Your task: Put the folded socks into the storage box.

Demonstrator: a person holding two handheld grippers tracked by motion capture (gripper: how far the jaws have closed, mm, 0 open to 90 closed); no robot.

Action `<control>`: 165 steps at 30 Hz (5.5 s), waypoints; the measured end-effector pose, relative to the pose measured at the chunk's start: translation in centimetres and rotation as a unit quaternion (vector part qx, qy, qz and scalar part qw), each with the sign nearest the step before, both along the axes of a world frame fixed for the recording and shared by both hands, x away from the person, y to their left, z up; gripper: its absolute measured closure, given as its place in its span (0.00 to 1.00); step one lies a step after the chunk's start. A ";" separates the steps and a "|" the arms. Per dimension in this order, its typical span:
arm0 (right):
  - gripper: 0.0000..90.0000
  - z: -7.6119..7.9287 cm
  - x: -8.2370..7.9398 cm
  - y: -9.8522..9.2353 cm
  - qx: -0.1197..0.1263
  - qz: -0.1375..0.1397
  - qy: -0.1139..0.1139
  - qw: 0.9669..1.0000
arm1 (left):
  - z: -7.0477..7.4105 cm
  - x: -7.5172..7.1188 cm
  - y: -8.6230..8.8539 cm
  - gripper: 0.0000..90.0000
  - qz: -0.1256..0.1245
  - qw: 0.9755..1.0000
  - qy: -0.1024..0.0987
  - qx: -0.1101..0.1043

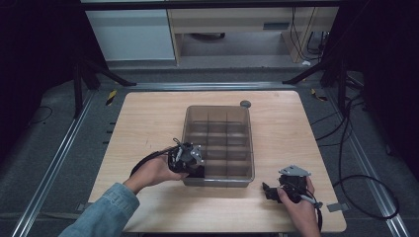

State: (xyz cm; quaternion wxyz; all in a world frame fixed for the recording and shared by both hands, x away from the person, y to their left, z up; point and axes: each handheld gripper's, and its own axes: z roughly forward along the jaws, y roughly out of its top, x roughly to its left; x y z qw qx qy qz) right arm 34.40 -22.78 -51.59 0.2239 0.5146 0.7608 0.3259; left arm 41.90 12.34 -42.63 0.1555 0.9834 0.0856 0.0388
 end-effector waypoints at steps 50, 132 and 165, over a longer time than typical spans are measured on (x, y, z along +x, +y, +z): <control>0.01 0.0 0.0 0.0 0.000 0.000 0.000 1.000 | -1.0 0.7 -1.1 1.00 0.011 1.000 0.011 -0.009; 0.01 0.0 0.0 0.0 0.000 -0.001 0.000 1.000 | -2.4 -0.6 18.7 0.05 0.281 0.939 -0.095 -0.174; 0.01 0.0 -0.1 0.0 0.000 -0.002 0.000 1.000 | -8.1 2.2 16.9 0.03 0.332 0.915 -0.109 -0.201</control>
